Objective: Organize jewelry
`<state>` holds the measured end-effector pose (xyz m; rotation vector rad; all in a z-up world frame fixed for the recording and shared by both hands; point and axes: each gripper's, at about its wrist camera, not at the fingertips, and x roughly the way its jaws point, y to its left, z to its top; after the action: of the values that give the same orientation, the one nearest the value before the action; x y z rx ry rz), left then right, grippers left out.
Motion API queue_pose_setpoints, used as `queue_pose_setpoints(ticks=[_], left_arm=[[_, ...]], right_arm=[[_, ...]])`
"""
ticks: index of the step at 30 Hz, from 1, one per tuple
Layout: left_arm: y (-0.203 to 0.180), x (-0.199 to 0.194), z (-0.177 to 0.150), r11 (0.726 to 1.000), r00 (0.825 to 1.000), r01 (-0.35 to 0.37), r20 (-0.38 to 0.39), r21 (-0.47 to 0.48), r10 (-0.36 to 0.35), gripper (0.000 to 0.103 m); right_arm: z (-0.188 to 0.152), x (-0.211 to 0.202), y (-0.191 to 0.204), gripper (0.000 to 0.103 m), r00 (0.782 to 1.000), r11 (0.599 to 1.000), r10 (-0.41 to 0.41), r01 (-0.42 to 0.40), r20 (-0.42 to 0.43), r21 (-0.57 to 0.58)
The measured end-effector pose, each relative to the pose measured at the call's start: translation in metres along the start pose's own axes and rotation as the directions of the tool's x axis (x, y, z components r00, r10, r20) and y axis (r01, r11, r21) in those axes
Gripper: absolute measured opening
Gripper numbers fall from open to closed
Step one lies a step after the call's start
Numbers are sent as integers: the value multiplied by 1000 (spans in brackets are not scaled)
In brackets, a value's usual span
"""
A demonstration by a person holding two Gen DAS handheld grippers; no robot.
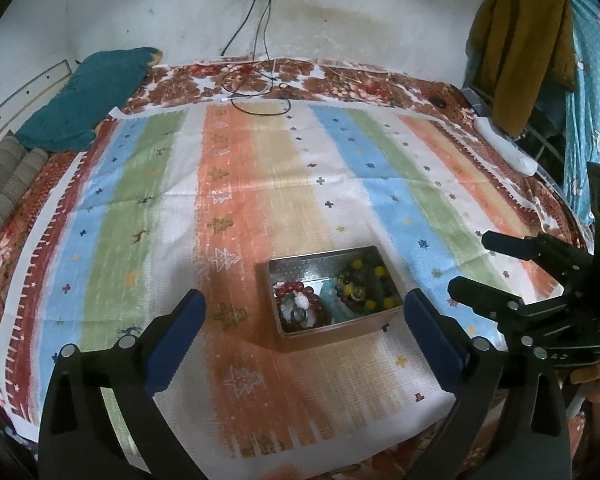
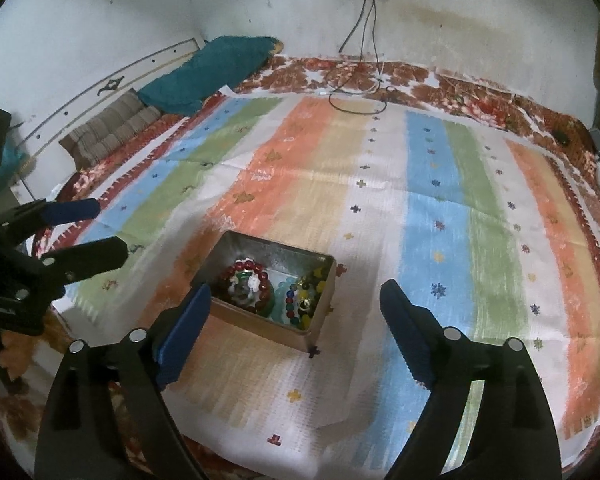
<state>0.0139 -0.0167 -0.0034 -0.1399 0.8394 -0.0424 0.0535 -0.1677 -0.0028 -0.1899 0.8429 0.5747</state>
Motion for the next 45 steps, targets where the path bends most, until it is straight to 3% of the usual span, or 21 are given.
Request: queue_pose_setpoints(ticks=[20, 45], left_arm=[[-5, -8, 2, 994, 994, -94, 68, 47, 91, 97], [-6, -6, 0, 995, 995, -79, 63, 56, 76, 97]], right_arm=[[-1, -3, -1, 93, 1000, 1000, 16, -16, 23, 5], [-4, -12, 0, 97, 998, 1000, 11, -11, 56, 4]])
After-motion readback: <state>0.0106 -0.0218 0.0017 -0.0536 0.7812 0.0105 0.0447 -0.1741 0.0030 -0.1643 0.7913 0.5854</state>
